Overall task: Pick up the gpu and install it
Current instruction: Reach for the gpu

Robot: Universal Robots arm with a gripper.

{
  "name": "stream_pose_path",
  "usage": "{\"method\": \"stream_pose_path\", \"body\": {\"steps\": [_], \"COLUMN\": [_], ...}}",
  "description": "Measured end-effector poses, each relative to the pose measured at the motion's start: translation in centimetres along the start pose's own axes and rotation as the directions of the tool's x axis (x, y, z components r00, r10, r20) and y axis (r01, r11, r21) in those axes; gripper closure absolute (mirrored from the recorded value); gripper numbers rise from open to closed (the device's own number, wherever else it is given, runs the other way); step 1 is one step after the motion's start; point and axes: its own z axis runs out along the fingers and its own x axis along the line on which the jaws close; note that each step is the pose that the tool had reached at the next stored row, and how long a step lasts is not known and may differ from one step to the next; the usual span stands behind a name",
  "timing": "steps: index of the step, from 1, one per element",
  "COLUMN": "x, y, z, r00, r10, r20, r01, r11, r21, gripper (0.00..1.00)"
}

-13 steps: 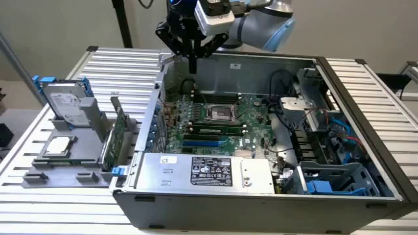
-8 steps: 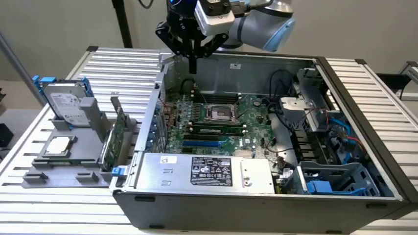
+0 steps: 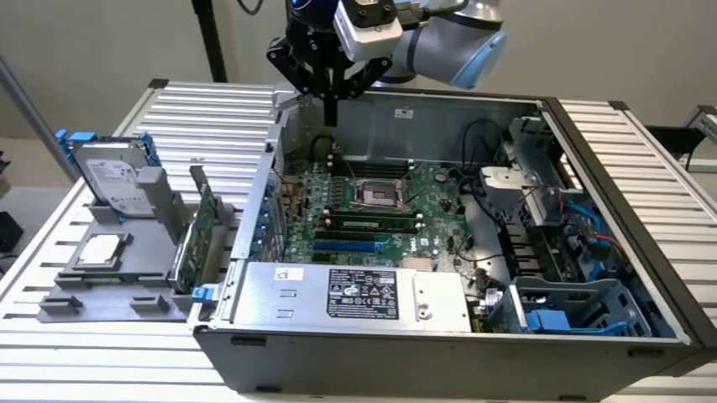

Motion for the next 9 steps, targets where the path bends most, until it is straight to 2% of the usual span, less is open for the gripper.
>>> {"method": "stream_pose_path", "body": {"steps": [7,9], "x": [0.04,0.56], "y": [0.0,-0.12], "z": [0.0,-0.02], "r00": [1.0,1.0], "r10": [0.0,0.0], "r20": [0.0,-0.0001], "r01": [0.0,0.0], "r11": [1.0,1.0], "r21": [-0.0001,0.0002], "gripper": [0.89,0.89]}}
